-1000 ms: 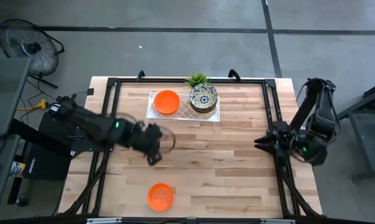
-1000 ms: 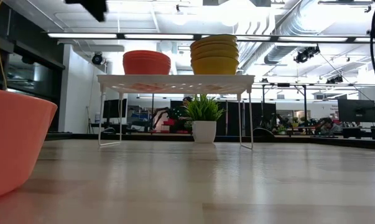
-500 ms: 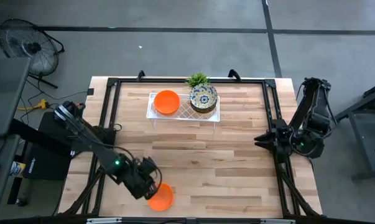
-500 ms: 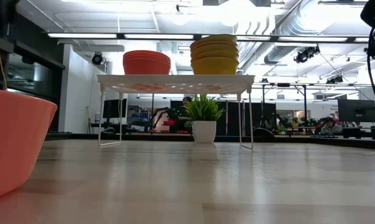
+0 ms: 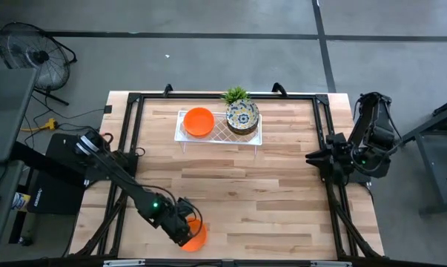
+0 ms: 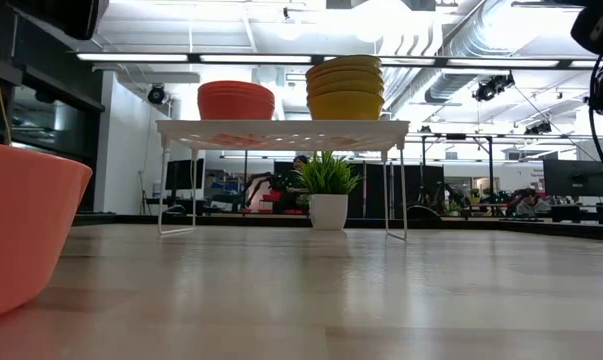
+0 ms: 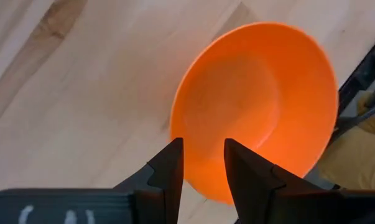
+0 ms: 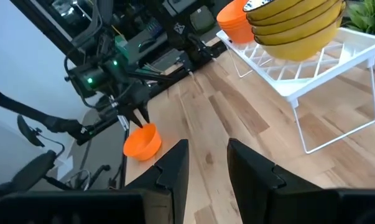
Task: Pick & Place Mini bowls
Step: Stack the orange bowl on the orange bowl on the shelf
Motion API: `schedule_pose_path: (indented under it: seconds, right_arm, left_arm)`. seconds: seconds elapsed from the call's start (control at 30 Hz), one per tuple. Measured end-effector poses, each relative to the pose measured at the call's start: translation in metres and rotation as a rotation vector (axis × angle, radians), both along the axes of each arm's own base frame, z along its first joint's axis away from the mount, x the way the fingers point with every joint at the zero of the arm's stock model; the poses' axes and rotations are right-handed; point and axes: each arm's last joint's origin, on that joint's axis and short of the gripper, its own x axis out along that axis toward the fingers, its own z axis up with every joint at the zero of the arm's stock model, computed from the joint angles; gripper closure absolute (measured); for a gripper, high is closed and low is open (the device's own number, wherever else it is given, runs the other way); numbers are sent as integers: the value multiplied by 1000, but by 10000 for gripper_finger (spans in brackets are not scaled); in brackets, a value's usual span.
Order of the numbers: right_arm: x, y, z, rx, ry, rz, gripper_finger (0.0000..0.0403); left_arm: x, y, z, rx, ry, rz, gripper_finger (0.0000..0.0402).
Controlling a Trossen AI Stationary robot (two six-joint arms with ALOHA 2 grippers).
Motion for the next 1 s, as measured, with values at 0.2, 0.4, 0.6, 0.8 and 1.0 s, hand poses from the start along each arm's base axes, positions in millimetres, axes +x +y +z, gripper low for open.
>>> schedule_pose_path:
  seconds: [0.2, 0.4, 0.6, 0.8, 1.0]
  right_arm:
    - [0, 1, 0, 57, 9, -1, 305]
    - [0, 2, 0, 90, 11, 9, 305]
    - [0, 2, 1, 117, 10, 6, 305]
    - [1, 3, 1, 144, 9, 4, 305]
    - [1, 3, 1, 153, 10, 5, 305]
  left_arm:
    - [8, 7, -8, 3, 41, 16, 289]
    - [20, 18, -9, -5, 28, -15, 289]
    - [31, 29, -5, -24, 17, -82, 289]
    - [39, 42, 7, 36, 24, -171, 289]
    - [41, 50, 11, 109, 23, -334, 289]
